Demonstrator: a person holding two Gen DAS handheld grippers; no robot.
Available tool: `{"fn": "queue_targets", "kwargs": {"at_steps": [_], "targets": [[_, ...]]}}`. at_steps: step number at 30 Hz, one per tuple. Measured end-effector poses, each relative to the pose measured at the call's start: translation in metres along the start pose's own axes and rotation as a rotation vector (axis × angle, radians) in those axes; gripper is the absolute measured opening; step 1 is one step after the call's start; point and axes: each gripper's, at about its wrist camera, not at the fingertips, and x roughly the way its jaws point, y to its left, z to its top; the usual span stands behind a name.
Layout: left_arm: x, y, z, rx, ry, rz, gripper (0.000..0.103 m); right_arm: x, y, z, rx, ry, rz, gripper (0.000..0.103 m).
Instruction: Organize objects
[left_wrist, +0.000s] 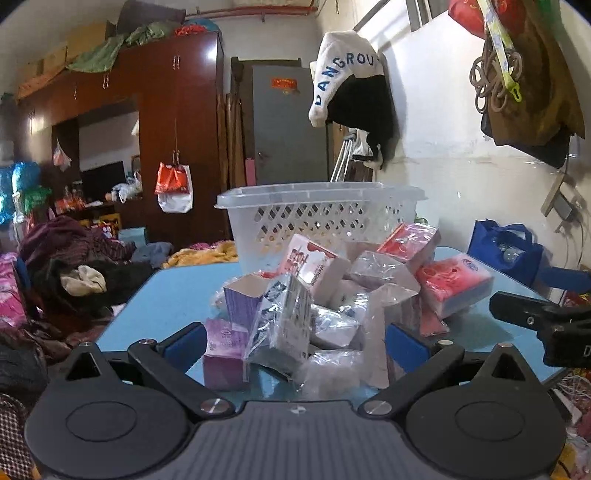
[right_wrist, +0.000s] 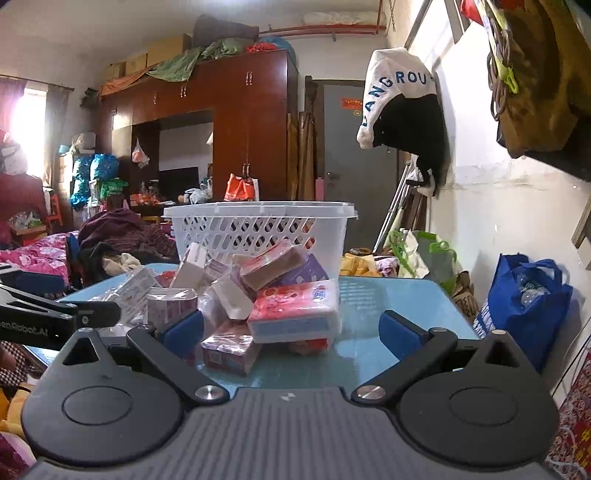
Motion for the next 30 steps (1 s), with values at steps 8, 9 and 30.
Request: {"fn": "queue_targets", "kwargs": {"at_steps": [8,9,30], "targets": [[0.0010,-0.0011,-0.0007,0.021,0.009,-0.011,0.103,-0.0007,-0.0027,0.0024,0.019,0.010,0.024,0.103],[0.0010,-0.0017,-0.0009,0.023,0.010,-0.013,0.103,-0.0012,-0.0023,0.0020,0.015,0.007,0.028,0.103],[-0.0021,-0.0028,-0.0011,0.030,-0.004,-0.034,0.103,-0.0045,-0.0049,0.0031,0.018,-0.005,0.052,0.103]]}}
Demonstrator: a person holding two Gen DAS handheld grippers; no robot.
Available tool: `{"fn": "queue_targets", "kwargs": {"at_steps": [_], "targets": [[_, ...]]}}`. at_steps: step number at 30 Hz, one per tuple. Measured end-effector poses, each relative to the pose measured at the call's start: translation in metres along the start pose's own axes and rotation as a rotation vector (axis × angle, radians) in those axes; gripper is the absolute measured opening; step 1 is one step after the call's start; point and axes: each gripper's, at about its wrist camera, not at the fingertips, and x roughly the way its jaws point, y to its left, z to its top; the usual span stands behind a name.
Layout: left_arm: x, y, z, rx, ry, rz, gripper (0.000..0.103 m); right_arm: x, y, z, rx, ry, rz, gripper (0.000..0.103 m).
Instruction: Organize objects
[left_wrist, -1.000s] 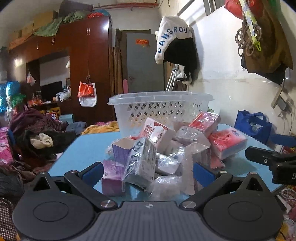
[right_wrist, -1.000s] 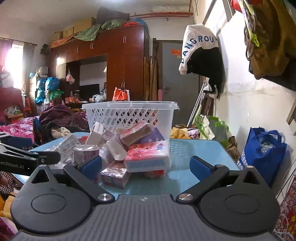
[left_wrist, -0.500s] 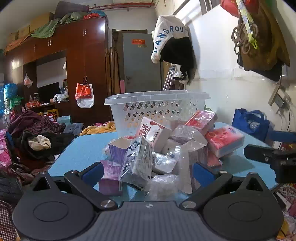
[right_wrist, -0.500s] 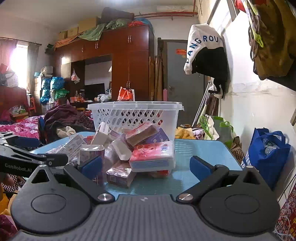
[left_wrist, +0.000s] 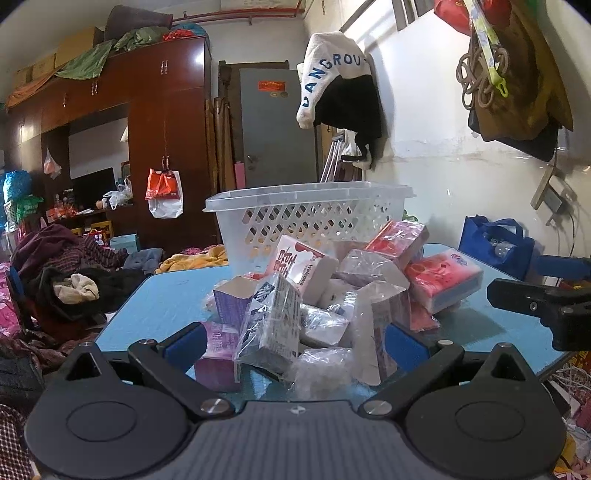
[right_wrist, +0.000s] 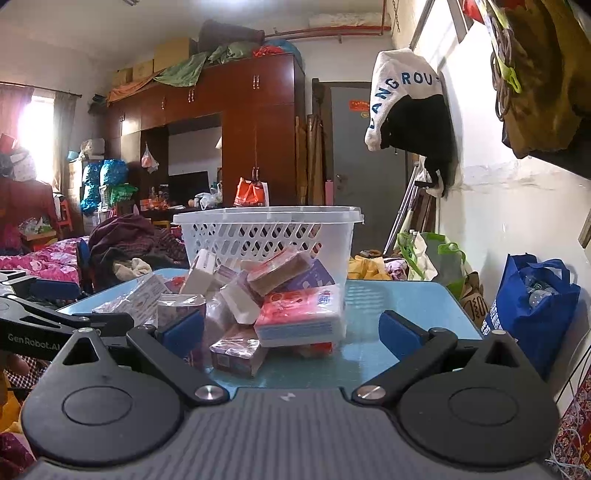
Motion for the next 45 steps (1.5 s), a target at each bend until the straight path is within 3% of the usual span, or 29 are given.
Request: {"fn": "queue_targets", "kwargs": {"at_steps": [36,45], "targets": [[0.001,-0.002,-0.002,0.023,0.003,-0.012,0.103,-0.001,-0.002,-0.001,0.020,-0.012,0.044,0.103],[0.009,0.024,-0.003,-0.009,-0.001,-0.010,0.100,0.002,-0.005,-0.001,0.013,-0.022,0.043,0.102]]}}
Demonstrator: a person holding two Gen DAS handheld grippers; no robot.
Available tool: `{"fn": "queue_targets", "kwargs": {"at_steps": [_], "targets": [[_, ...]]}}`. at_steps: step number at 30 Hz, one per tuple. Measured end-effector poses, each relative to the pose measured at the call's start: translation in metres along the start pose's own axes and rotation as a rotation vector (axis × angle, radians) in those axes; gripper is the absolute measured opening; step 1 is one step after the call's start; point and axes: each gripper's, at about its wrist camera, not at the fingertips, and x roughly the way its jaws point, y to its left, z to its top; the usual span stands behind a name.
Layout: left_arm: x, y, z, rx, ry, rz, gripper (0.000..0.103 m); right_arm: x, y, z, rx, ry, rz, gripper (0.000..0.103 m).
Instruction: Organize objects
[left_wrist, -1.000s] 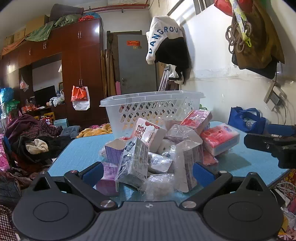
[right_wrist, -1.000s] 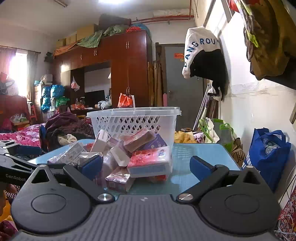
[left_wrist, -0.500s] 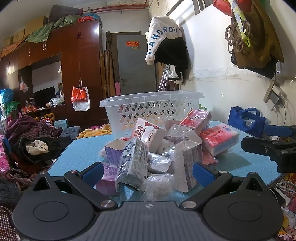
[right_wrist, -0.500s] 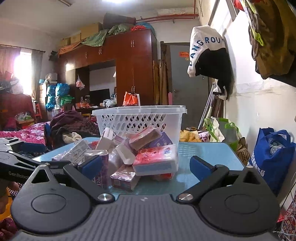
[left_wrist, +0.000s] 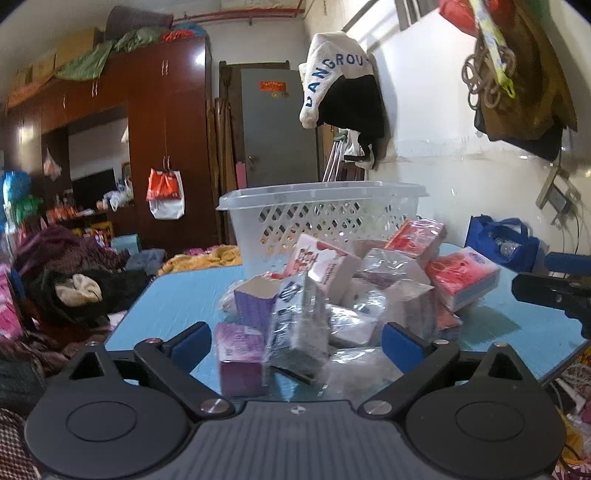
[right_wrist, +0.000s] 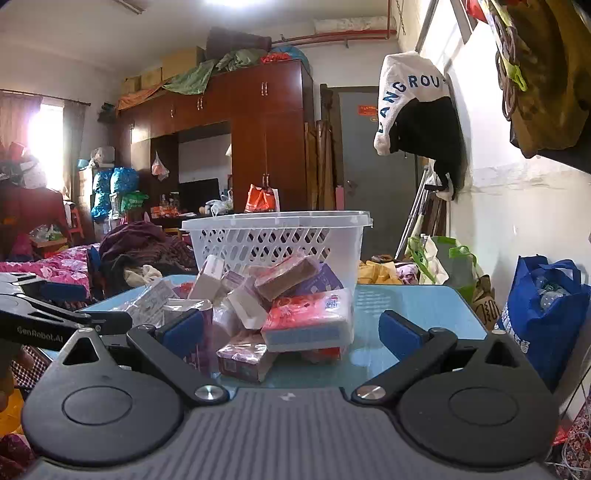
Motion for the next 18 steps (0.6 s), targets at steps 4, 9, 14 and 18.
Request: {"fn": "queue_targets", "kwargs": {"at_steps": [4,9,14,18], "targets": [[0.004,0.013,0.000,-0.010,-0.007,-0.017,0.097,0.008,0.000,-0.002,-0.016,0.014,-0.008,0.095],[0.014,0.022,-0.001,-0.030,0.000,-0.046,0.090,0.020,-0.003,-0.006,-0.010,0.037,0.006,0.091],[0.028,0.024,-0.003,-0.049,-0.004,-0.088,0.083,0.040,-0.010,-0.005,0.001,0.064,-0.021,0.091],[0.038,0.026,-0.007,-0.066,0.006,-0.085,0.065,0.052,-0.010,-0.009,0.004,0.096,-0.032,0.091]]}}
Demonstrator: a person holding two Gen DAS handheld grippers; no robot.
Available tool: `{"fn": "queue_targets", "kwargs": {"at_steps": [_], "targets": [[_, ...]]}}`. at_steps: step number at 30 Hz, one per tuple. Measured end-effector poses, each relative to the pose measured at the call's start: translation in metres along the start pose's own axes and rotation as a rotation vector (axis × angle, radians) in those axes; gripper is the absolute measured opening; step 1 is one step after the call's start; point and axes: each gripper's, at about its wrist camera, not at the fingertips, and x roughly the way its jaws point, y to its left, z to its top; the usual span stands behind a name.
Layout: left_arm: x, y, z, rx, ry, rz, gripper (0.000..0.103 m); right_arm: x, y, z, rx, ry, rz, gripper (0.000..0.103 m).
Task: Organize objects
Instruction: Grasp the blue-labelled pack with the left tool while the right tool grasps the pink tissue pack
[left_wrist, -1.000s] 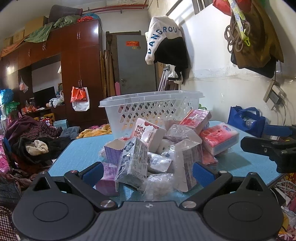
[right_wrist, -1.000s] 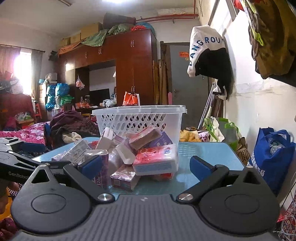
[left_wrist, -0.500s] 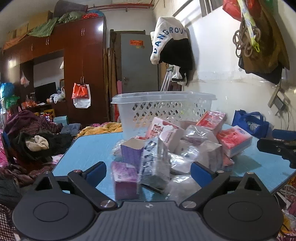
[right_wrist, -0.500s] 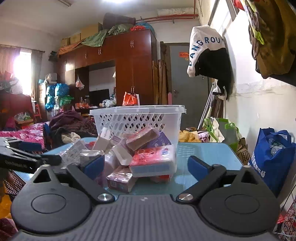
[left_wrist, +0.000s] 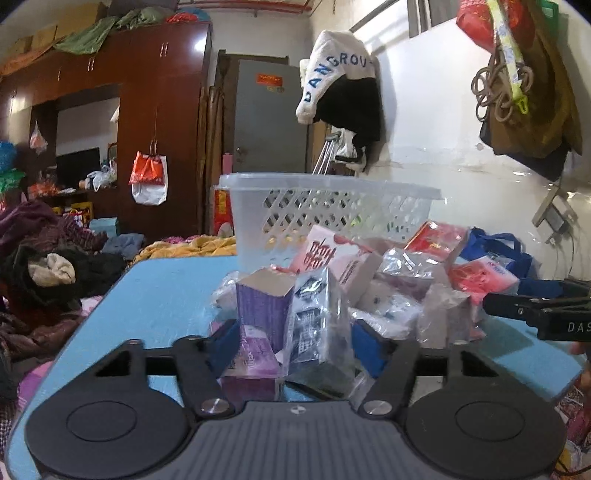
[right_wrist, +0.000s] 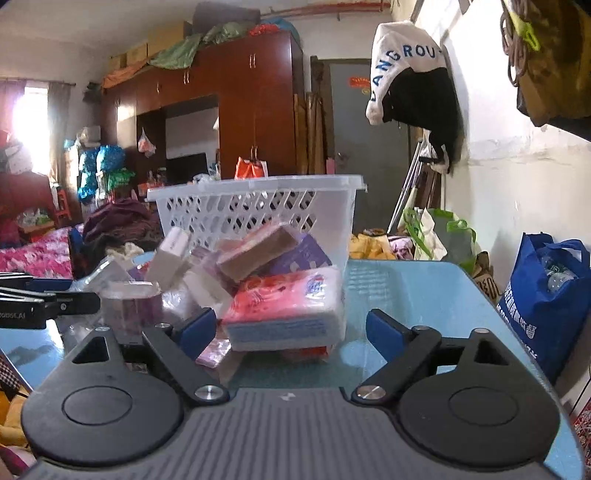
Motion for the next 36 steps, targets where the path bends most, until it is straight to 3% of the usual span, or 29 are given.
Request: {"fn": "queue_targets", "kwargs": {"at_steps": [6,14,15,16,18,19,24,31,36], "targets": [[0.001,-0.005,-0.003,0.048,-0.008,-0.006,0.064,0.003,0.018,-0.004,-0.083,0.010,-0.026,0.090],[0.008,-0.011,-0.004,0.136,-0.005,0.002,0.065,0.006,0.016,-0.002,-0.071,0.029,-0.060,0.082],[0.009,-0.012,-0.005,0.142,-0.005,0.001,0.065,0.007,0.016,-0.001,-0.078,0.030,-0.067,0.075],[0.009,-0.012,-0.005,0.142,-0.008,-0.001,0.065,0.007,0.017,-0.002,-0.087,0.029,-0.076,0.076],[0.008,-0.012,-0.006,0.143,-0.014,0.000,0.058,0.006,0.017,-0.002,-0.088,0.025,-0.077,0.075],[0.008,-0.011,-0.007,0.132,-0.013,0.000,0.038,0.005,0.015,-0.003,-0.084,0.023,-0.074,0.075],[0.004,-0.004,-0.006,0.097,-0.043,0.022,0.038,-0.004,0.004,-0.001,-0.040,0.003,-0.057,0.075],[-0.001,0.005,0.007,0.053,-0.057,-0.016,0.038,-0.014,-0.004,0.006,-0.022,-0.027,-0.061,0.075],[0.003,0.002,0.030,0.081,-0.065,-0.040,0.038,-0.018,-0.009,0.019,-0.003,-0.053,-0.032,0.075]]}}
